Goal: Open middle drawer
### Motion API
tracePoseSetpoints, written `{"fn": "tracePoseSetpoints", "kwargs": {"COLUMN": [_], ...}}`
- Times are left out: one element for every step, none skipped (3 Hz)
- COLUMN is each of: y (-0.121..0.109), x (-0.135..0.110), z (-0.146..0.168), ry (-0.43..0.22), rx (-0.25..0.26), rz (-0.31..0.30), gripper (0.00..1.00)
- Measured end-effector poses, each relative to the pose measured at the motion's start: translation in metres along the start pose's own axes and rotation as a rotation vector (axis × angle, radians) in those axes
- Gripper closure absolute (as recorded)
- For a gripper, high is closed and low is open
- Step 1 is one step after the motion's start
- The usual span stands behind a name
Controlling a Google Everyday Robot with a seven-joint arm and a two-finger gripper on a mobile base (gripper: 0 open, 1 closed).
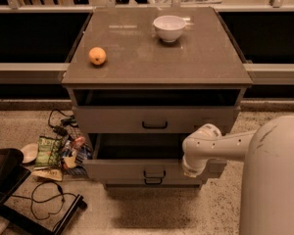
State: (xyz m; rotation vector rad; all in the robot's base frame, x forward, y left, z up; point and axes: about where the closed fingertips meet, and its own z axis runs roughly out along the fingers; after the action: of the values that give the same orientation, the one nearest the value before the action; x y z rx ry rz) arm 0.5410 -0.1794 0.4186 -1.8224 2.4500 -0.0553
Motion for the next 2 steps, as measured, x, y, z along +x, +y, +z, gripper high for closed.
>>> {"fn": "tracePoseSetpoints", "kwargs": {"y": [0.0,0.0006], "x": [0.0,0.0002], "z": [-0.0006,-0.0003], "ry": [0.0,0.001], "rx": [0.0,-0.002], "rz": [0.0,0.0], "gripper": [0.34,0.11]}}
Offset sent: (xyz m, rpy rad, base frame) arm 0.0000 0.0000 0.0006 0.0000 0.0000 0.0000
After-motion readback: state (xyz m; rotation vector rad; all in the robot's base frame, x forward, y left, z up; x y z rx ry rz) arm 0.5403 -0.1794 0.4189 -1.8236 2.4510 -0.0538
